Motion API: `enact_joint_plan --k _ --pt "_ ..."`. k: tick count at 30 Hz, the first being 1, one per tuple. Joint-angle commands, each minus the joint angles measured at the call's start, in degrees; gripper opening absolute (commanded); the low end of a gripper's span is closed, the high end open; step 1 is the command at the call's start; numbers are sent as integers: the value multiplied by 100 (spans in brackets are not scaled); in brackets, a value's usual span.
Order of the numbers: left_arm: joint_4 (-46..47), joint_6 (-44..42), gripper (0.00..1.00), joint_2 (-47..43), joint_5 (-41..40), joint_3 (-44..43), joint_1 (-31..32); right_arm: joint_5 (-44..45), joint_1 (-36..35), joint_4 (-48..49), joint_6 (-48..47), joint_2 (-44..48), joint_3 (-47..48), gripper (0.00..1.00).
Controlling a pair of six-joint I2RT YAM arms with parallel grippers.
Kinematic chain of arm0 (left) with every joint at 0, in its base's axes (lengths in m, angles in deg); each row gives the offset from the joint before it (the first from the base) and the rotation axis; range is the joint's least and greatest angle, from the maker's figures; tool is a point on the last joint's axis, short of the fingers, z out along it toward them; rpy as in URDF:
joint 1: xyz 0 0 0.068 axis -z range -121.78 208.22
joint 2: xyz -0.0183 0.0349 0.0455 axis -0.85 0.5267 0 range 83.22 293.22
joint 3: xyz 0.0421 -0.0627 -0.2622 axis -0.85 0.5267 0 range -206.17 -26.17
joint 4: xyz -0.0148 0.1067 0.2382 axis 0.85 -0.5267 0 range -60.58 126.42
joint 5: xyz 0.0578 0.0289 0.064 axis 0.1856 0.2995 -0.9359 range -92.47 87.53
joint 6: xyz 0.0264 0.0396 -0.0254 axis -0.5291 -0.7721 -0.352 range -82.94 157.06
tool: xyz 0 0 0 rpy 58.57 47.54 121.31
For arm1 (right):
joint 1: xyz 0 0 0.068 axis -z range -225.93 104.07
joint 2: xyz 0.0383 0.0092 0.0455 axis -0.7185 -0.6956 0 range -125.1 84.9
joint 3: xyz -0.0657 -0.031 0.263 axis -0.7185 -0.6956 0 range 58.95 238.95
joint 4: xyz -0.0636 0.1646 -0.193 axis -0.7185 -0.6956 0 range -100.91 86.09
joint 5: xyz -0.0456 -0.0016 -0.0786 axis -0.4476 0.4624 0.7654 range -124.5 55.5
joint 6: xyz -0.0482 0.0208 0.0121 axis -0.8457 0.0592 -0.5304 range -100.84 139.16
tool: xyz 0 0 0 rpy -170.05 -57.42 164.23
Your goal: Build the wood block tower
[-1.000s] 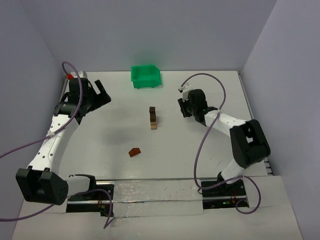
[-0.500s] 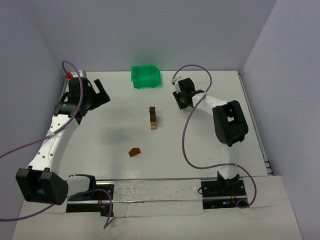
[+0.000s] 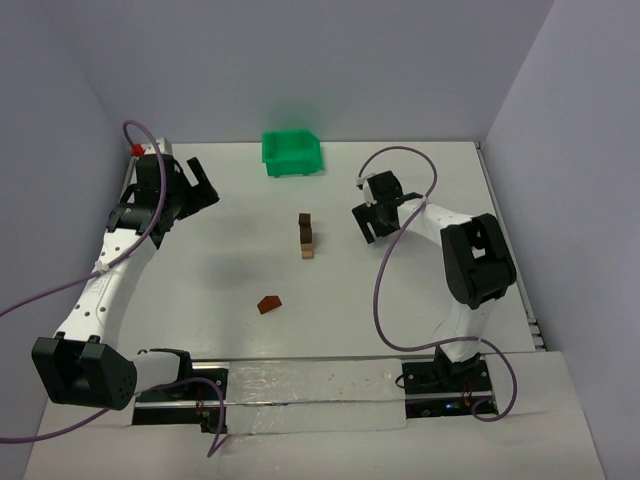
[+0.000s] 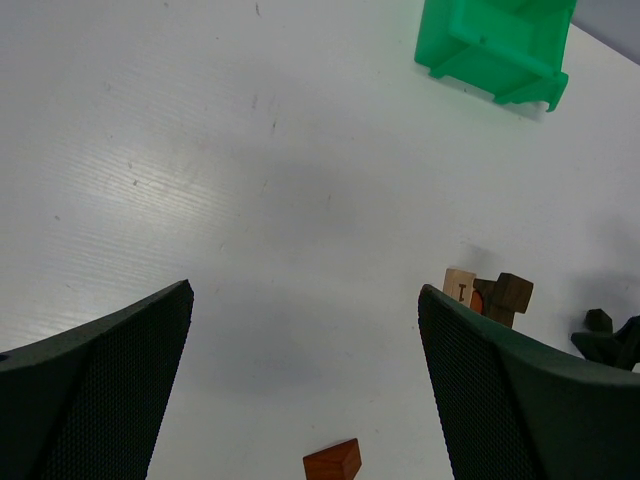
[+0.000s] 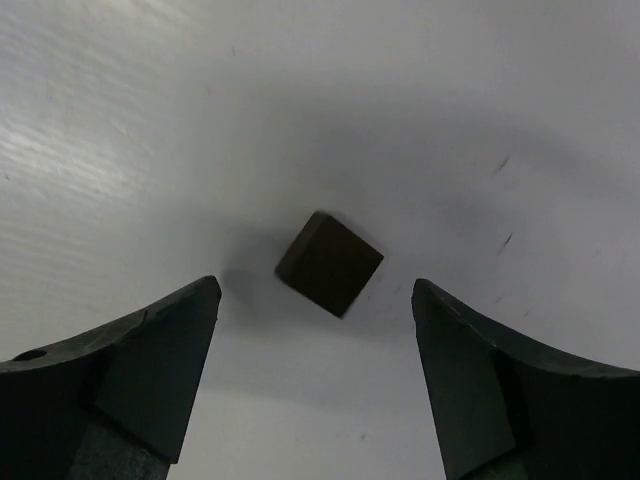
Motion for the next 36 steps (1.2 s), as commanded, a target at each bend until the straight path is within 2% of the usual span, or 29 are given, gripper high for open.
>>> enact_joint_plan --k 1,3,8,13,17,24,25,36 --pt "266 -28 99 -64 -21 -290 -38 -273 166 -518 197 562 -147 92" --pt "271 -14 99 -53 -1 -285 -38 -459 245 -797 426 679 -33 100" --pt "239 -31 99 -55 -23 -323 -47 -644 297 -1189 734 862 55 99" --pt "260 -44 99 -75 -30 -263 -47 -1143 523 -1363 981 815 114 78" --pt "309 -185 99 -85 137 -241 -47 -1544 579 -1213 14 732 99 72" --pt "352 -901 99 -119 1178 -222 -47 -1899 927 -1431 -1599 344 753 72" --pt "354 -959 99 -107 1363 -198 -47 -1978 971 -1702 -1852 197 950 73" --pt "362 -1100 99 -34 1702 -176 -48 -2244 1014 -2227 -2491 -547 1606 70"
